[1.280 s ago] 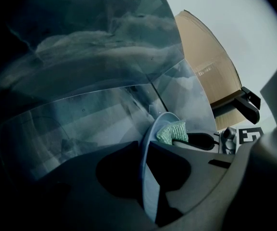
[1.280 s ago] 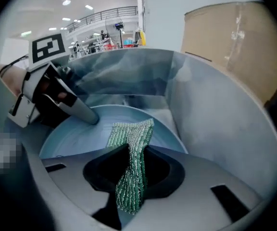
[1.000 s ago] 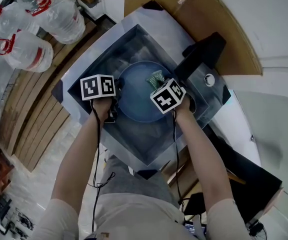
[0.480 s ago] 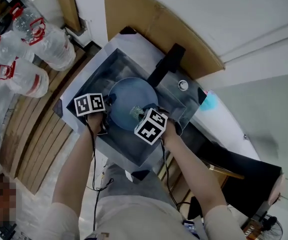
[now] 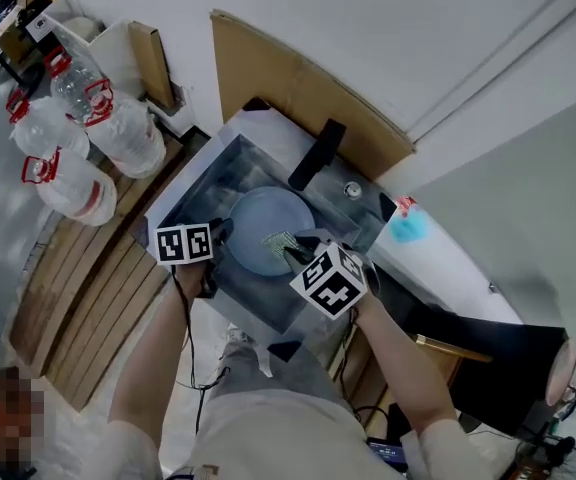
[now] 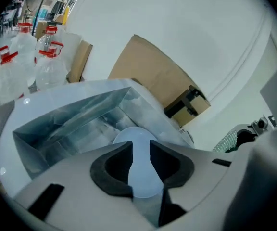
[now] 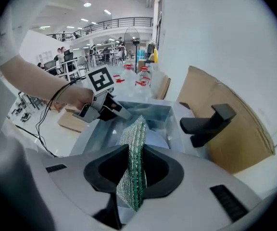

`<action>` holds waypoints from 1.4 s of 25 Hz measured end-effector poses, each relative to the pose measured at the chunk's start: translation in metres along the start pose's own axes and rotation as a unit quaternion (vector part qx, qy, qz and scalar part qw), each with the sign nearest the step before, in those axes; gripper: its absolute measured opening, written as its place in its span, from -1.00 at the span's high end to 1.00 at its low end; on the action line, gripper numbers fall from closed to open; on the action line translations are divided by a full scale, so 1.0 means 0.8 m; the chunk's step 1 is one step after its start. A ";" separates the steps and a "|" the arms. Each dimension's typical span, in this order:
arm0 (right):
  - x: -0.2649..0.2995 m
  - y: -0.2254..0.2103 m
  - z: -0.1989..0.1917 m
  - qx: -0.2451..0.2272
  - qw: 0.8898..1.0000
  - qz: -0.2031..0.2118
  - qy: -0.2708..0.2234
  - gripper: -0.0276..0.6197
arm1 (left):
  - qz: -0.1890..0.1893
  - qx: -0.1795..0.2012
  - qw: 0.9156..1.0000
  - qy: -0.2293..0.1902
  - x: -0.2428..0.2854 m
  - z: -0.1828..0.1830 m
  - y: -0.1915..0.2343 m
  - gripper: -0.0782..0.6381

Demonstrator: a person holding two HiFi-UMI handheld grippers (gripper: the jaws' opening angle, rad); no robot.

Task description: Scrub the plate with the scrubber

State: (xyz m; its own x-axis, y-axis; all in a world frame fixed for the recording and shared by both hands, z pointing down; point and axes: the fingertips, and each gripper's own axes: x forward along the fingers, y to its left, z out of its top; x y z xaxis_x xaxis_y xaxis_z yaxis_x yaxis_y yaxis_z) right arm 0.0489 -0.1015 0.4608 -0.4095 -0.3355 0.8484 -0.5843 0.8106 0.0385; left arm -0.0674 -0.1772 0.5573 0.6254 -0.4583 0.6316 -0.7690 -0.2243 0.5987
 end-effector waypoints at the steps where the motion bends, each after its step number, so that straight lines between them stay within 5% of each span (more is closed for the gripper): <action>1: -0.012 -0.003 0.007 0.005 1.000 -0.008 -0.012 0.58 | -0.006 0.005 1.000 -0.010 -0.012 0.008 -0.010 0.45; 9: -0.125 -0.028 0.074 0.052 0.985 -0.076 -0.148 0.58 | -0.046 0.089 0.989 -0.105 -0.127 0.088 -0.105 0.53; 15: -0.218 -0.037 0.121 0.051 0.956 -0.134 -0.255 0.58 | -0.036 0.195 0.963 -0.182 -0.211 0.143 -0.171 0.63; 27: -0.407 -0.019 0.194 0.026 0.861 -0.242 -0.447 0.58 | -0.042 0.320 0.892 -0.317 -0.358 0.205 -0.298 0.70; 35: -0.475 0.008 0.200 0.034 0.813 -0.273 -0.512 0.58 | -0.001 0.401 0.832 -0.384 -0.439 0.201 -0.339 0.72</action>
State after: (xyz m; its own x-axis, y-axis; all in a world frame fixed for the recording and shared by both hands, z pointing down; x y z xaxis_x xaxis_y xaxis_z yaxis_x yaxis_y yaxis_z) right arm 0.0889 -0.0458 0.0541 -0.4238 -0.8892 -0.1726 -0.8987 0.3890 0.2027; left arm -0.1002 -0.0936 0.0940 0.5939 -0.8027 -0.0540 -0.8021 -0.5856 -0.1172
